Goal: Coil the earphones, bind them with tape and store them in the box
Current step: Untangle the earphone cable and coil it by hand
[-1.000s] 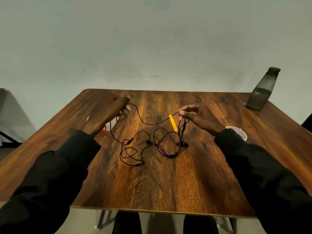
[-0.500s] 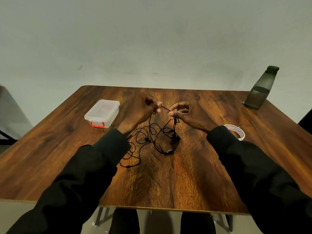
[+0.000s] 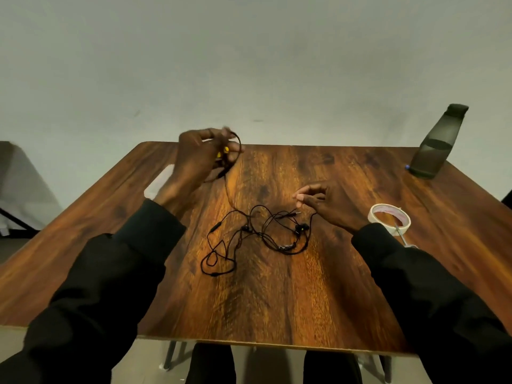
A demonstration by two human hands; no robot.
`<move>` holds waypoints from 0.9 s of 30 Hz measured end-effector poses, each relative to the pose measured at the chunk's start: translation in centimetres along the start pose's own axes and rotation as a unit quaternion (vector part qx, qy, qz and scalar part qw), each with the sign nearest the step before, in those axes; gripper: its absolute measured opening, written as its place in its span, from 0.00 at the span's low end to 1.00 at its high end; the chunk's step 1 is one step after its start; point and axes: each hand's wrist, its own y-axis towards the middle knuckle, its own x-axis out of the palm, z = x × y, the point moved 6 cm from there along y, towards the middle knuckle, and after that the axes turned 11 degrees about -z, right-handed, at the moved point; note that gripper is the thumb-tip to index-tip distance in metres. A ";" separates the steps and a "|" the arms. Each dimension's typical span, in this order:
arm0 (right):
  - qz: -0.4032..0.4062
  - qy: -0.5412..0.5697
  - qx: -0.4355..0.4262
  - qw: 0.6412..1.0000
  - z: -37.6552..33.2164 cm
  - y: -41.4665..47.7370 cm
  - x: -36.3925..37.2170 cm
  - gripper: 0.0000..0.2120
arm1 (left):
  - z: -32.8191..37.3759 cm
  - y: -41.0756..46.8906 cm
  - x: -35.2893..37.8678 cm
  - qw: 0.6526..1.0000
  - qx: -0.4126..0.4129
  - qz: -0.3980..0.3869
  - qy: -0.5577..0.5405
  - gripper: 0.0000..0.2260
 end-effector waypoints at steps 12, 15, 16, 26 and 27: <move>-0.011 0.019 -0.037 0.999 -6.7 2.1 3.2 0.12 | -1.2 -1.3 3.0 0.996 0.004 -0.074 0.041 0.11; 0.012 0.008 -0.050 0.999 -7.0 2.5 3.1 0.05 | -1.0 -1.9 3.2 0.995 0.013 -0.081 0.048 0.11; 0.016 0.037 -0.037 0.999 -6.8 2.7 3.0 0.05 | -1.0 -2.2 3.2 0.995 0.013 -0.083 0.045 0.09; -0.079 0.510 0.028 0.856 -6.4 2.4 3.5 0.17 | -4.9 -5.2 5.0 0.979 -0.045 -0.176 0.090 0.06; -0.083 0.522 0.025 0.849 -6.5 2.3 3.5 0.17 | -4.7 -5.5 5.3 0.974 -0.026 -0.173 0.141 0.06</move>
